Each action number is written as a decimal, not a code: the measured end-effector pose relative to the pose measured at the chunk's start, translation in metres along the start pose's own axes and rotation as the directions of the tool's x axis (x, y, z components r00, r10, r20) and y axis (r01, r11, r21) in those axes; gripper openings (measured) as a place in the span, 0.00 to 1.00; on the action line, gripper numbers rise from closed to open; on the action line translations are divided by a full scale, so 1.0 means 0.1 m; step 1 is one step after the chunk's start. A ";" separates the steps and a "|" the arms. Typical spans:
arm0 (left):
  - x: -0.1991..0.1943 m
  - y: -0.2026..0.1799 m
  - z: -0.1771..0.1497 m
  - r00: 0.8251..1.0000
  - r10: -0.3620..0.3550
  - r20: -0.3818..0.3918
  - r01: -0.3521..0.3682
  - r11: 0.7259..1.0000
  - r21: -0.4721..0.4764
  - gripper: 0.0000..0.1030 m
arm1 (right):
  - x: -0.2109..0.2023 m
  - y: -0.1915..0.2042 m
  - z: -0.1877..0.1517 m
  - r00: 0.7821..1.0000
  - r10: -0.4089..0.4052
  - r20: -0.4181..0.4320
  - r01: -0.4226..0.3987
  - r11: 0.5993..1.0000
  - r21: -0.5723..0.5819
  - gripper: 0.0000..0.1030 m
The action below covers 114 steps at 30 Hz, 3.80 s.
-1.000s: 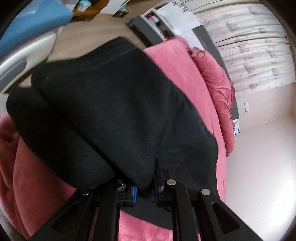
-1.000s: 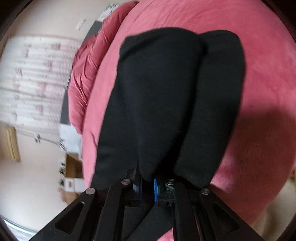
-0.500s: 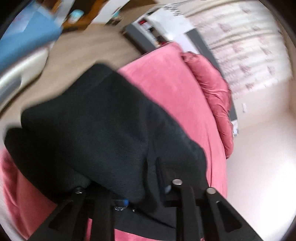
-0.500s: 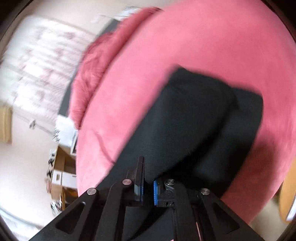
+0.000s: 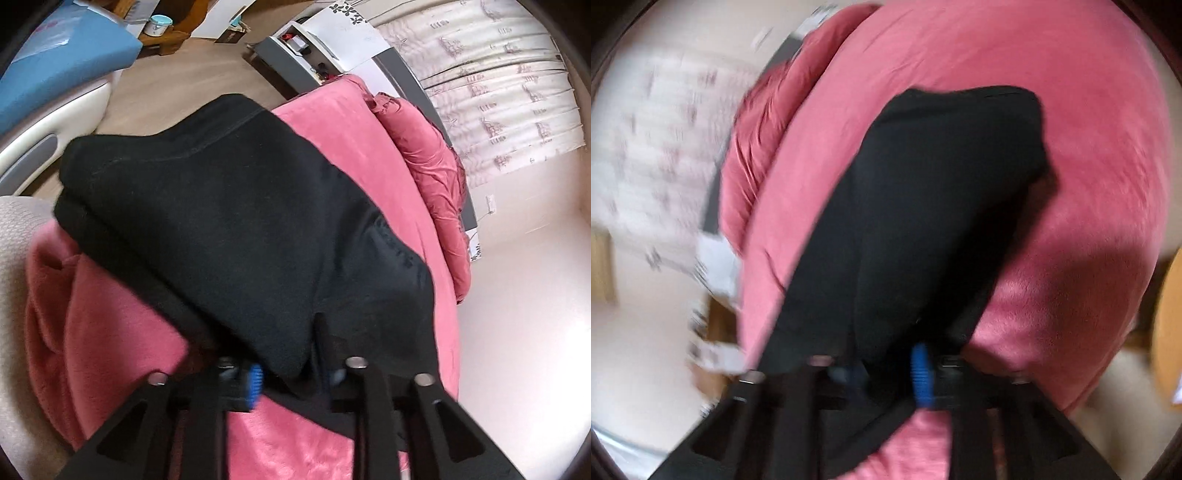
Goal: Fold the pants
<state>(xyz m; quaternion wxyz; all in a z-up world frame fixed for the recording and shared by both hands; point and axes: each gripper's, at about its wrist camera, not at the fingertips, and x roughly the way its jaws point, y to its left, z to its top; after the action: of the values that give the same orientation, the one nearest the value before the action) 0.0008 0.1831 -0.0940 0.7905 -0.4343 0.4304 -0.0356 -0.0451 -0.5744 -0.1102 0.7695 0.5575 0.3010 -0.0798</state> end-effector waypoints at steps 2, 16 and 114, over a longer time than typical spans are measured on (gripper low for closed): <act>0.10 -0.09 0.05 1.000 -0.015 0.000 0.015 1.000 0.005 0.39 | -0.13 -0.03 0.09 0.997 0.003 0.083 -0.007 0.999 0.048 0.52; -0.19 -0.17 0.31 0.999 -0.033 0.005 0.033 0.999 -0.021 0.07 | -0.06 0.74 0.67 0.986 -0.116 0.122 0.152 0.921 -0.359 0.09; 0.81 -1.03 0.33 0.959 0.274 0.071 -0.275 0.846 0.456 0.54 | 3.28 3.20 -2.21 0.880 -0.117 -0.460 -0.242 0.723 -0.647 0.22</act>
<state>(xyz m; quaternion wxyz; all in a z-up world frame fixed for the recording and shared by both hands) 0.1073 0.1061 -0.0645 0.8685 -0.1679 0.4658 -0.0229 0.2836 -0.1877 -0.0761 0.8261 0.2441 0.4661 0.2019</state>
